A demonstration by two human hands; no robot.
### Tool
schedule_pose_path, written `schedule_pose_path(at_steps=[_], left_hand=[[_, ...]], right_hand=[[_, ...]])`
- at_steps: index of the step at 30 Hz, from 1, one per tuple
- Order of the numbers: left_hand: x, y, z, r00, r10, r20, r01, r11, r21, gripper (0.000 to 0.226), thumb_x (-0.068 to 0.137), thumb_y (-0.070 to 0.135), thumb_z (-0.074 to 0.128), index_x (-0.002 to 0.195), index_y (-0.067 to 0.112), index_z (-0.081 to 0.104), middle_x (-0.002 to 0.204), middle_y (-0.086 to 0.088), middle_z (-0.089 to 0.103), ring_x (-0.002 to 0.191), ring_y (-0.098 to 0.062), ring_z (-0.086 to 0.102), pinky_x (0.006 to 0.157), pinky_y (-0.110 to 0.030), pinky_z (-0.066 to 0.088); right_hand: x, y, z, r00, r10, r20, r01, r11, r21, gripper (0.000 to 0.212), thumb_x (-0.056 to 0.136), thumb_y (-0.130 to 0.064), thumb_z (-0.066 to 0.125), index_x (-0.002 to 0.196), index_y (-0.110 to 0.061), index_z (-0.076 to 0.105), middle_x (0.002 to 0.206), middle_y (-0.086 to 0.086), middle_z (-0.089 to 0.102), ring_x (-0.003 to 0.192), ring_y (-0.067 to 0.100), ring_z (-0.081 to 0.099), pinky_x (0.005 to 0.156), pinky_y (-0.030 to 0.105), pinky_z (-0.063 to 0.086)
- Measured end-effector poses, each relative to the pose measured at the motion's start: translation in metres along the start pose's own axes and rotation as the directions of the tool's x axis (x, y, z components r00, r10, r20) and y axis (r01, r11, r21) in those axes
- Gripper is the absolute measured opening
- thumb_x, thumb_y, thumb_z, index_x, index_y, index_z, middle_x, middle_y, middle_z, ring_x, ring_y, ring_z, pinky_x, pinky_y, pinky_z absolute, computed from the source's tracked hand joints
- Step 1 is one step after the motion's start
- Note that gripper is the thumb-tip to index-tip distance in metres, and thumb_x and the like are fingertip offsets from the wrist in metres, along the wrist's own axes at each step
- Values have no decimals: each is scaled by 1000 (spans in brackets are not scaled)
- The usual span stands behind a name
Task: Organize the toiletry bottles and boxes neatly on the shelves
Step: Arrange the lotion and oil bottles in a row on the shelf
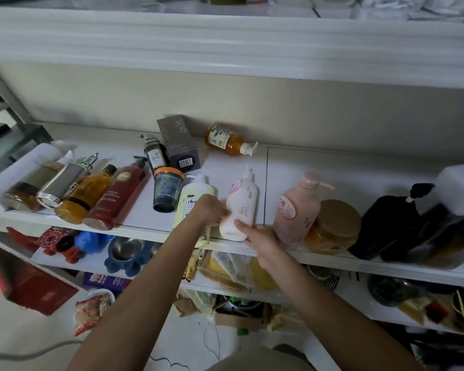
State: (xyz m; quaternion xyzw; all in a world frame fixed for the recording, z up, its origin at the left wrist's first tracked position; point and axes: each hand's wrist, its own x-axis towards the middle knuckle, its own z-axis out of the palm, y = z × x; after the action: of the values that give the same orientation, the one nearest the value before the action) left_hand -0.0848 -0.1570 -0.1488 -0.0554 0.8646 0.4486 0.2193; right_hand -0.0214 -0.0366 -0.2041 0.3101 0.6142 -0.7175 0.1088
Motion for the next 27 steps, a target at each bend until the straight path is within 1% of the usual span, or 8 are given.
schedule_pose_path(at_steps=[3,7,11,13,15,18,22,27], left_hand=[[3,-2,2,1000,5,23,-6,1000,28,17,84,6,66,100,-1,62,110,-23,65,85,-25,60,85,-38,56],[8,1,0,994,-2,107,-4,998,58,14,84,4,67,80,9,55,84,-11,59,77,-22,57,76,-29,53],[10,2,-3,989,-24,145,15,998,62,23,83,-1,66,74,13,51,73,-3,59,71,-17,57,85,-34,53],[12,2,-5,983,-37,178,22,996,85,20,80,0,71,77,10,53,77,-7,70,82,-24,64,92,-37,53],[12,4,-9,975,-40,218,16,994,110,22,77,2,75,91,-2,59,105,-19,68,103,-33,64,97,-41,50],[10,3,-11,962,-35,272,5,994,111,41,74,1,77,112,-6,61,116,-17,65,107,-28,63,91,-31,53],[2,1,-8,941,16,339,-48,995,85,41,72,-4,77,107,4,59,114,-10,64,108,-24,60,87,-31,54],[7,-9,2,959,132,250,-165,980,115,80,60,3,85,124,11,38,118,-7,55,113,-27,50,97,-44,47]], right_hand=[[4,2,-3,1000,15,23,-16,999,32,28,73,-23,79,92,-9,65,106,9,69,101,24,65,98,37,49],[1,1,-7,998,24,66,-30,996,83,23,75,-15,77,92,-7,63,108,8,67,104,23,62,99,33,46],[2,4,-7,997,10,72,-18,993,113,18,76,-11,75,89,-8,63,103,6,67,103,21,61,98,32,46],[2,8,-7,998,-23,56,18,997,77,17,76,-11,76,89,-11,66,100,4,69,104,22,63,95,33,48],[-3,10,-7,997,-70,29,69,998,10,21,77,-10,74,97,-11,67,97,1,69,96,17,63,82,26,51],[-11,15,-11,986,-154,59,153,988,8,30,79,-2,70,107,-7,63,96,-1,67,83,8,61,62,14,46],[-15,23,-16,962,-249,110,250,968,1,38,77,7,68,109,-11,60,106,4,67,91,10,63,68,15,50],[-14,22,-17,925,-368,100,375,925,-61,50,77,14,63,121,-6,55,113,7,65,96,9,63,73,16,53]])
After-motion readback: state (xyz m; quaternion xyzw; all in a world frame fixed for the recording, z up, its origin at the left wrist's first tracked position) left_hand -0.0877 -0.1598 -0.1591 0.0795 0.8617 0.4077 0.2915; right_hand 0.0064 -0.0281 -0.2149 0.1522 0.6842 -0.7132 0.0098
